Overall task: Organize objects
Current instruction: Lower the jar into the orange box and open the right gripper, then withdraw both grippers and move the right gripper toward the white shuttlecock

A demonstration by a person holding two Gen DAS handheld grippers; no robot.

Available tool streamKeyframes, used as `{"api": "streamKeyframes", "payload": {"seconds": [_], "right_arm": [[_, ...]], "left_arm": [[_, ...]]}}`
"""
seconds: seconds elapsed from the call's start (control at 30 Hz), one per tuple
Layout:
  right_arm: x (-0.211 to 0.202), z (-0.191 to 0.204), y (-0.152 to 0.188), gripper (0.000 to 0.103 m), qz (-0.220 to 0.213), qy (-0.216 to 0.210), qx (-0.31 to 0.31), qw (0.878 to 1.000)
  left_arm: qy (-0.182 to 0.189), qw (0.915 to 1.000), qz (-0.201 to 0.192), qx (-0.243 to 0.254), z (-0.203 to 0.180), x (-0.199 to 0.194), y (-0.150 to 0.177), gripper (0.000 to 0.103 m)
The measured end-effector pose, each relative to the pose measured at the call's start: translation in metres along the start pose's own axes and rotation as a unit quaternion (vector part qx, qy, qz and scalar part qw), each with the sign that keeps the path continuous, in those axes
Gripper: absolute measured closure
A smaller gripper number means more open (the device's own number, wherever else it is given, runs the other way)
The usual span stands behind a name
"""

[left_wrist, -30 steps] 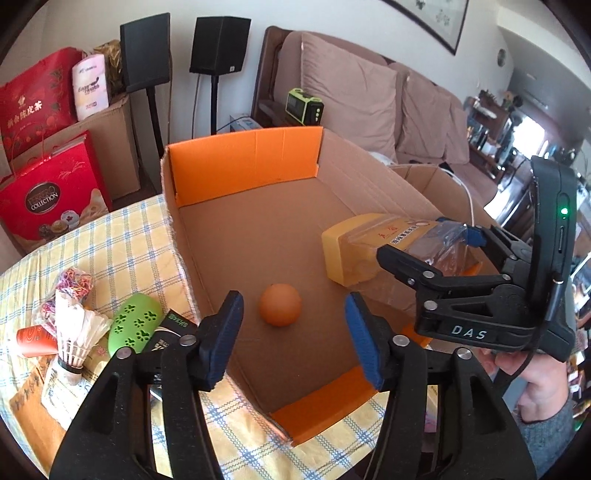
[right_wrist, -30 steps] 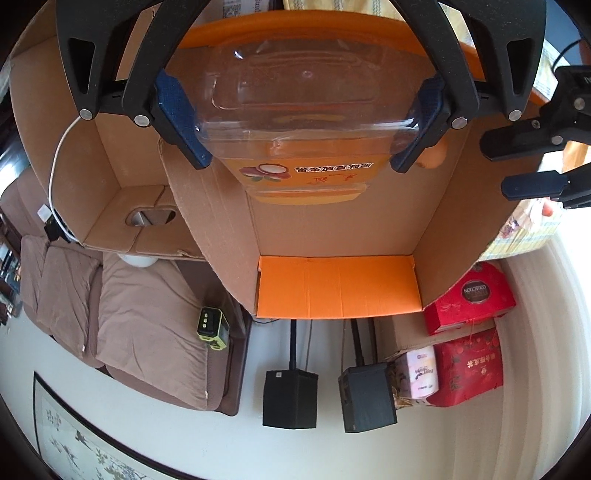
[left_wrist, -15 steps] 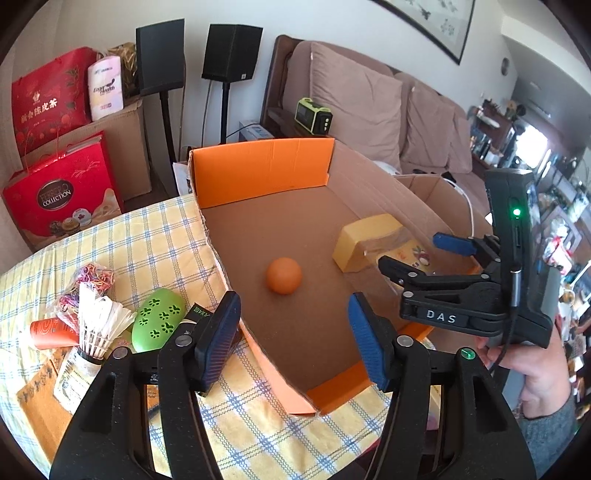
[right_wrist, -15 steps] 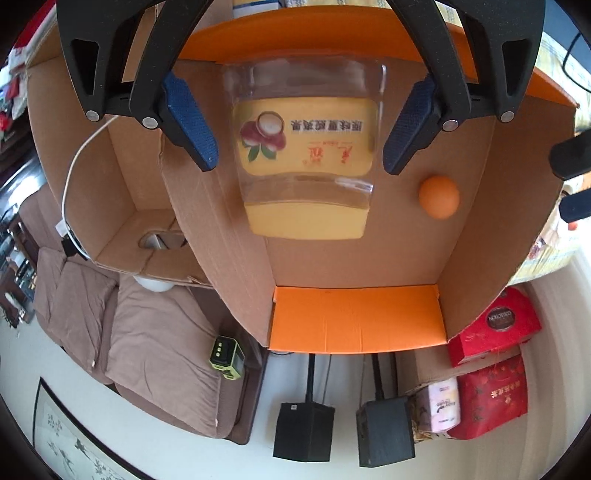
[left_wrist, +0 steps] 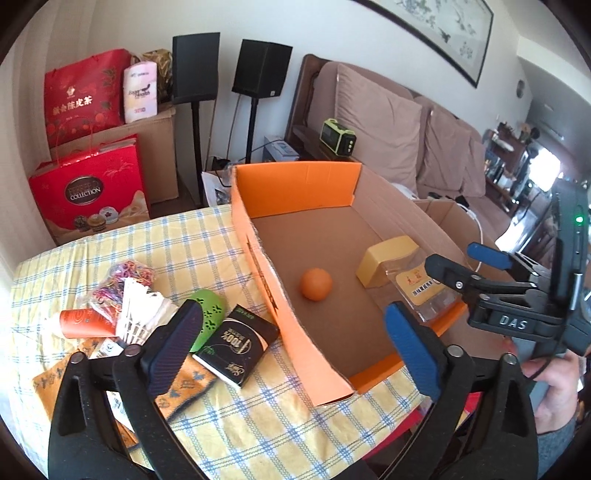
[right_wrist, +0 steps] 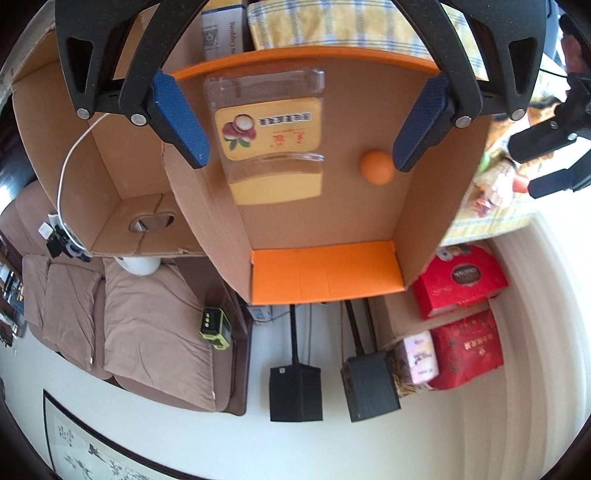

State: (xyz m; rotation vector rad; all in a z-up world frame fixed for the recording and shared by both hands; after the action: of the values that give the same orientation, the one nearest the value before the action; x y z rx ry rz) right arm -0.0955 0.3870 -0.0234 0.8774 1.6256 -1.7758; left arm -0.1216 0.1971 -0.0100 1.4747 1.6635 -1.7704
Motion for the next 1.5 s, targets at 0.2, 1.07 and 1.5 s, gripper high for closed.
{"api": "streamKeyframes", "payload": {"seconds": [0.2,1.07,1.5], "right_arm": [[-0.011,0.019,-0.004,0.0,-0.013,-0.003,-0.001,1.0],[-0.021,0.113,-0.004,0.0,-0.014,-0.041,-0.061,0.997],[-0.011,0.164,-0.005,0.0,-0.005,-0.077,-0.098,0.992]], "left_arm": [[-0.018,0.9996,-0.014,-0.016,0.017,-0.012,0.005,0.0],[-0.093,0.9923,-0.04,-0.071,0.104,-0.059,0.039,0.0],[-0.121,0.9842,-0.042,-0.122,0.175,-0.081,0.065,0.0]]}}
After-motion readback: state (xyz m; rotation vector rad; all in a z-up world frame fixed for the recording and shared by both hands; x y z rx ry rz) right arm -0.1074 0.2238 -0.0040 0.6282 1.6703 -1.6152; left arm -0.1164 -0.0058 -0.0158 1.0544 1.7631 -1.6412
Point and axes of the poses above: each gripper's, at about its wrist camera, not at the fingertips, and x roughly the way its jaws point, z to its left, y to its underside, the point moved 2 cm from there along x, roughly the way its jaws point, and after that the axes turned 11 degrees about z, right-handed, at the moved point
